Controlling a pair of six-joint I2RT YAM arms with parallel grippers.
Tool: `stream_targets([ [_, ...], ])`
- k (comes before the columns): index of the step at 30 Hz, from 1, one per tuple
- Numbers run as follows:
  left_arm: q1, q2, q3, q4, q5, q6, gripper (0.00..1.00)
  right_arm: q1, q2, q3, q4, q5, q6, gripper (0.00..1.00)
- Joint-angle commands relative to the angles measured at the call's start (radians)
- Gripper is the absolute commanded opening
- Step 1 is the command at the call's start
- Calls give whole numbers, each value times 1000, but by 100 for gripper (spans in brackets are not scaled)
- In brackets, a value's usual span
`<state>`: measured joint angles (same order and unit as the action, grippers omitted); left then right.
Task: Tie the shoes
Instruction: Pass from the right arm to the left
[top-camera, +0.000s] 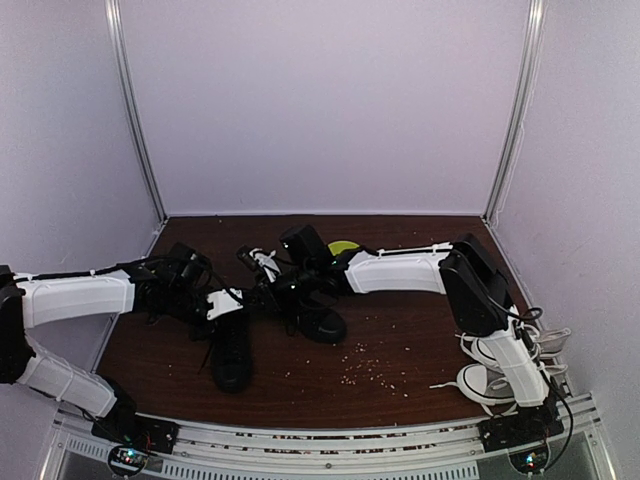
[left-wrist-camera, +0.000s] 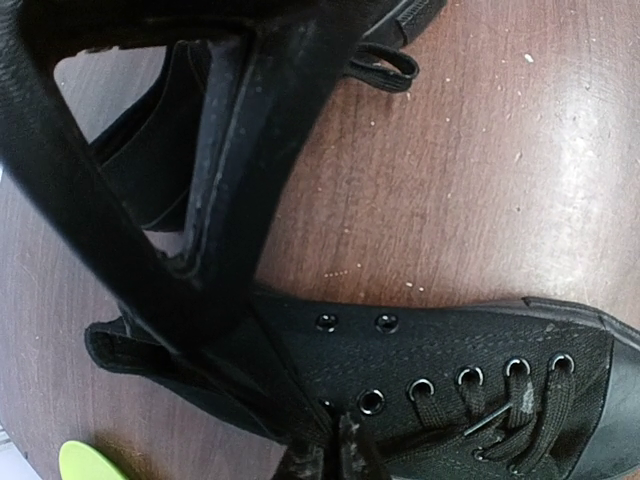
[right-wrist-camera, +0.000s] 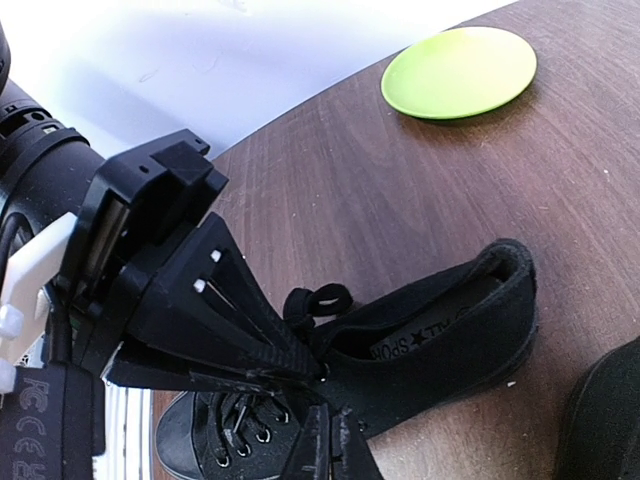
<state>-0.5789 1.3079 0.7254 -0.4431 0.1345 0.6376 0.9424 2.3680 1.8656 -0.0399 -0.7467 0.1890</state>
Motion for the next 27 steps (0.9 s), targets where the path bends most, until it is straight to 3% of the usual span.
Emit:
stream_targets([
  [1, 12, 16, -13, -68, 17, -4, 5, -17, 4, 32, 27, 8, 5, 0],
  [19, 22, 68, -27, -85, 36, 3, 5, -22, -14, 32, 53, 13, 17, 0],
  [20, 22, 71, -21, -85, 38, -2, 1, -21, -11, 35, 54, 13, 19, 0],
  [25, 36, 50, 18, -7, 135, -102, 0, -16, 0, 26, 60, 29, 36, 0],
  [27, 44, 53, 21, 8, 162, -126, 0, -17, -23, -18, 86, 50, 44, 9],
])
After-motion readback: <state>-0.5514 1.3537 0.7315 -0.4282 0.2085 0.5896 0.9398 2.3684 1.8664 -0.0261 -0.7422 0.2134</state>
